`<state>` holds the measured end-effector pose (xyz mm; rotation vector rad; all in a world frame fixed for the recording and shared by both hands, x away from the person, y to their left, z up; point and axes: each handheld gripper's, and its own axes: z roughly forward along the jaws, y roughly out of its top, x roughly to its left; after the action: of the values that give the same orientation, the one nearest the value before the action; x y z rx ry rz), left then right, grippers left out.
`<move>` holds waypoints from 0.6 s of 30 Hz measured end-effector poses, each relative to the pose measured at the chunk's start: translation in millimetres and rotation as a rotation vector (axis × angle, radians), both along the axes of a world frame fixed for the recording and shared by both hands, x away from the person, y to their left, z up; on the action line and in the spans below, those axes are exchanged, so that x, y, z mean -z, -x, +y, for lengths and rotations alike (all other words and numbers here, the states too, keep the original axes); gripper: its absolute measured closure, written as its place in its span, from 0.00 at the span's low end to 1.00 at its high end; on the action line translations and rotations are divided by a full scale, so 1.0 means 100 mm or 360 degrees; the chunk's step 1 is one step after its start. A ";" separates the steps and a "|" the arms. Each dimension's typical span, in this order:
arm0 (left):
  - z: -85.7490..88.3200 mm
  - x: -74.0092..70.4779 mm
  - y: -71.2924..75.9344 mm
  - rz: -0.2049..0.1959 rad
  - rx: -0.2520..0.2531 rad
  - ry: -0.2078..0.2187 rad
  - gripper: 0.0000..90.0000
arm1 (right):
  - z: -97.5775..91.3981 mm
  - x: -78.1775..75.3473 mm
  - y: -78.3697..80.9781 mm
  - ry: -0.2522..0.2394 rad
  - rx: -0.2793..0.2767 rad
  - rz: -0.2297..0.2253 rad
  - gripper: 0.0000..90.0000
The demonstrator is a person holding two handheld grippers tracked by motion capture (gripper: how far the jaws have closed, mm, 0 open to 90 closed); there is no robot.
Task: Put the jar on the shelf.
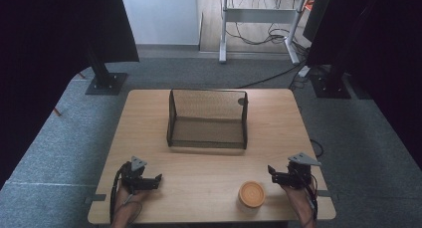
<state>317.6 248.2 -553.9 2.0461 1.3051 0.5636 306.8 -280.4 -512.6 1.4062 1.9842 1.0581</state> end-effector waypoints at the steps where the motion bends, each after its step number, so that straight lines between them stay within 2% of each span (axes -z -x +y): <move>1: 0.00 0.00 0.00 0.0000 0.0000 0.0000 0.01 | 0.00 -0.01 0.01 -0.0001 -0.0004 -0.0004 0.05; 9: 0.00 0.00 0.00 0.0000 0.0000 0.0000 0.02 | 0.04 -0.05 0.07 0.0003 -0.0035 -0.0010 0.05; 18: 0.00 0.00 0.00 -0.0001 -0.0002 -0.0001 0.02 | 0.12 -0.12 0.16 -0.0031 -0.0078 -0.0027 0.04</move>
<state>317.4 248.2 -553.9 2.0457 1.3061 0.5646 291.0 -268.3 -500.4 1.3606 2.0106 1.1098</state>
